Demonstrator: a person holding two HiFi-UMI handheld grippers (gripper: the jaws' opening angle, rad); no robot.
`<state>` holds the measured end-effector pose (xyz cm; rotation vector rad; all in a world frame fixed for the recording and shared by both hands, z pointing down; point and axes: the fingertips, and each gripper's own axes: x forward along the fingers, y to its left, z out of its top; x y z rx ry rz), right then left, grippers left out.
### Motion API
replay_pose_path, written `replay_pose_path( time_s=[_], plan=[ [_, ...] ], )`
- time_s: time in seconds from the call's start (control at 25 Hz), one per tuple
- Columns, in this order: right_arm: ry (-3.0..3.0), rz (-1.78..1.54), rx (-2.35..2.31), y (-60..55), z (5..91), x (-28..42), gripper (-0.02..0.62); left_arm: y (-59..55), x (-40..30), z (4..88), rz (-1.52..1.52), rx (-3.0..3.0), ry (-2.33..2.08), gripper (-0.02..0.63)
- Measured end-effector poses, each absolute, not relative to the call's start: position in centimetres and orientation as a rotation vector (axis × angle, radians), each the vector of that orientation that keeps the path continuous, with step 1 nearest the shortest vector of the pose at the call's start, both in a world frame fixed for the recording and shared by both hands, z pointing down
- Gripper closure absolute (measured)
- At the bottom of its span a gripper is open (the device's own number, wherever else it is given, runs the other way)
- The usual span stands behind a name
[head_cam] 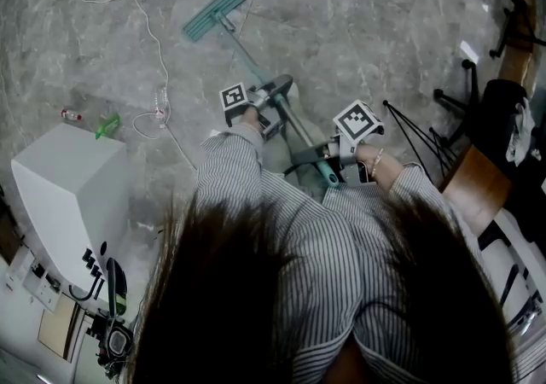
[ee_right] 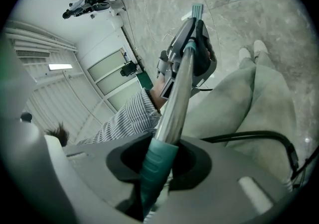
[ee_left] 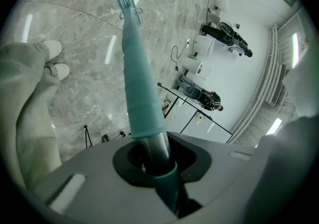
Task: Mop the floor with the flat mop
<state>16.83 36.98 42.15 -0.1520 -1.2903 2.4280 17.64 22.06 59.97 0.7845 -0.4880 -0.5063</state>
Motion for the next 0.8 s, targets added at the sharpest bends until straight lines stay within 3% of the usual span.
replay_pose_path(
  time_s=[0.36, 0.8],
  plan=[
    [-1.313, 2.441, -0.166, 34.5, 42.6, 16.0, 0.500, 19.2, 16.2, 60.5, -0.603, 0.789, -0.525, 0.554],
    [-1.320, 2.395, -0.171, 29.5, 43.1, 9.6, 0.502, 13.7, 10.4, 60.6, -0.585, 0.820, -0.474, 0.555]
  ],
)
